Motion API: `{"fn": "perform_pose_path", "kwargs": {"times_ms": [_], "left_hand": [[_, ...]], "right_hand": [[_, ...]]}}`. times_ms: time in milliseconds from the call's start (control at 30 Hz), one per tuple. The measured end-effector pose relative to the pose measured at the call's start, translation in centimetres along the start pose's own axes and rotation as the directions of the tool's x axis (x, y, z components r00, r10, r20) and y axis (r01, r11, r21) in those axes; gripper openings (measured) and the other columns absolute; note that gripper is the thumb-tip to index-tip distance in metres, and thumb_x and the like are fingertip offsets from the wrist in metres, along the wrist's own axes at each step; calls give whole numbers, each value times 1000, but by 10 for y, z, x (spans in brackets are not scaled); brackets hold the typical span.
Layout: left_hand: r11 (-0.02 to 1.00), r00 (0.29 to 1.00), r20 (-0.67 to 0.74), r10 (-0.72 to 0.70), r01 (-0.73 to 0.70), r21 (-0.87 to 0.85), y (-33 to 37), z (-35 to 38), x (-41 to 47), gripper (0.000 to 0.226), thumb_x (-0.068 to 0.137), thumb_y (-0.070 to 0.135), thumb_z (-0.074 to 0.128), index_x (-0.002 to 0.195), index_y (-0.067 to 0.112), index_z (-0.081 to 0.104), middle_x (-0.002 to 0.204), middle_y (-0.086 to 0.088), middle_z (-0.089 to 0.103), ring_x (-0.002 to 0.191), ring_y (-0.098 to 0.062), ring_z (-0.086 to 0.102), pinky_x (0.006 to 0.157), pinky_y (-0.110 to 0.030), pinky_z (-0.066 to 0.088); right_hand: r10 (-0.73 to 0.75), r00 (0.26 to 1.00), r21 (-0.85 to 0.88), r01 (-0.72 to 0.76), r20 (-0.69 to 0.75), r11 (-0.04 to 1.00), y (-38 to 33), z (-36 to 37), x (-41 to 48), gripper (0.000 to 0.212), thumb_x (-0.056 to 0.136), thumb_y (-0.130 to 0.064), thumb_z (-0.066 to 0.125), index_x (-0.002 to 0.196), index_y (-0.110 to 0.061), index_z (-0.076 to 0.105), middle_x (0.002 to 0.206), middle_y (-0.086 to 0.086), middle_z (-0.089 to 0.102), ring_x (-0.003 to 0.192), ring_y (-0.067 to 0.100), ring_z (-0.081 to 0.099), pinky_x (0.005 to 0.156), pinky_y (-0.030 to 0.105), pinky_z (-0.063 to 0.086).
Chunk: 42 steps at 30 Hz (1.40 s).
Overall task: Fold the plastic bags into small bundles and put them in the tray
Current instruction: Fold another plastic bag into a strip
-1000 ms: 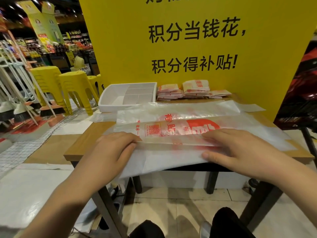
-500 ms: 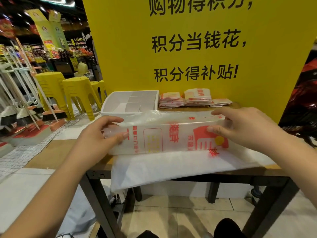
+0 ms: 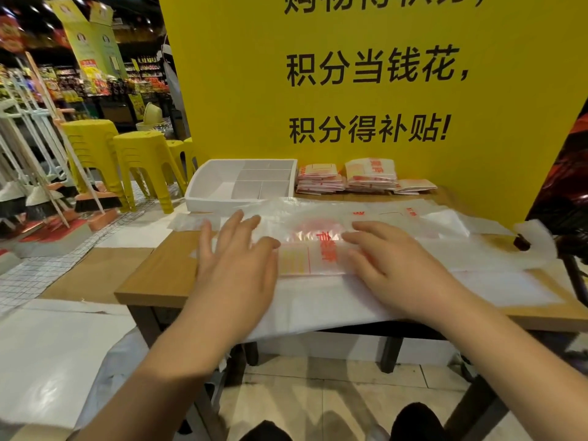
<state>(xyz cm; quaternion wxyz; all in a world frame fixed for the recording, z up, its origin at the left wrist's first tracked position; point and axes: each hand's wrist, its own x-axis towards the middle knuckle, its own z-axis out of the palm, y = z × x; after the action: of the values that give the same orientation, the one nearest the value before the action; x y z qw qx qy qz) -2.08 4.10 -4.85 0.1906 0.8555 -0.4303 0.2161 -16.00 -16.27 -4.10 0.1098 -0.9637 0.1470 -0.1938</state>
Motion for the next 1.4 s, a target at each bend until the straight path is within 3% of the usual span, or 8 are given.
{"fn": "perform_pose_path", "kwargs": {"times_ms": [167, 333, 467, 600, 867, 1033, 1233, 1400], "left_hand": [[993, 962, 266, 62, -33, -110, 32, 13, 6, 42, 107, 35, 28, 148, 35, 36, 165, 8, 16, 153, -11, -2, 122, -38, -10], [996, 879, 475, 37, 4, -85, 24, 18, 3, 53, 104, 53, 18, 155, 40, 19, 166, 15, 7, 153, -13, -3, 124, -40, -4], [999, 835, 551, 9, 12, -35, 10, 14, 0, 59, 97, 66, 8, 154, 52, 3, 164, 17, -13, 152, -16, -18, 123, -44, -10], [1000, 820, 572, -28, 18, 23, -5, 10, -2, 64, 90, 72, 1, 151, 55, -6, 162, 15, -22, 150, -14, -22, 123, -44, -12], [998, 788, 612, 63, -39, -52, -13, 13, 23, 68, 89, 76, 6, 153, 53, 3, 164, 19, -11, 151, -6, -15, 123, -40, -10], [985, 924, 359, 131, -163, 58, 5, -1, 7, 77, 88, 70, -1, 155, 39, 22, 165, 11, 13, 152, -8, 8, 123, -40, -3], [992, 902, 415, 119, -124, -13, 18, 12, -6, 79, 84, 74, -3, 156, 44, 4, 166, 14, -6, 152, -10, -14, 123, -39, -10], [989, 909, 391, 142, -142, -28, 14, 11, -8, 77, 87, 77, 6, 152, 41, 28, 157, 18, 31, 146, -5, 21, 123, -39, -5]], "right_hand": [[-86, 995, 71, 83, 47, 994, -20, 22, 4, 40, 104, -38, 40, 141, -30, 53, 154, -6, 42, 142, 14, 36, 116, 39, 33], [-62, 995, 191, 47, 74, 980, -10, 24, 2, 33, 103, -38, 46, 132, -31, 61, 140, -14, 54, 128, 2, 43, 99, 13, 28], [61, 964, 73, -83, 260, 994, 19, 6, -6, 53, 101, -58, 33, 152, -42, 35, 163, -16, 20, 150, 5, 15, 122, 27, 12], [229, 902, -97, -208, 366, 973, 56, -14, -19, 61, 98, -62, 17, 156, -45, 8, 166, -14, -4, 153, 7, -3, 123, 33, -2], [373, 885, -147, -344, 277, 927, 73, -21, -39, 62, 100, -60, 15, 158, -41, 8, 167, -10, -5, 153, 10, -3, 124, 36, -2], [382, 896, -103, -368, 225, 924, 71, -23, -41, 59, 102, -56, 24, 158, -37, 18, 167, -9, 5, 153, 11, 2, 123, 36, -1], [222, 918, -33, -224, 329, 974, 46, -29, -43, 51, 106, -39, 27, 157, -39, 19, 165, -16, 9, 152, 4, 2, 125, 32, 2], [173, 944, -59, -162, 281, 985, 33, -34, -46, 50, 105, -44, 30, 154, -37, 26, 164, -16, 17, 150, 3, 10, 114, 16, 4]]}}
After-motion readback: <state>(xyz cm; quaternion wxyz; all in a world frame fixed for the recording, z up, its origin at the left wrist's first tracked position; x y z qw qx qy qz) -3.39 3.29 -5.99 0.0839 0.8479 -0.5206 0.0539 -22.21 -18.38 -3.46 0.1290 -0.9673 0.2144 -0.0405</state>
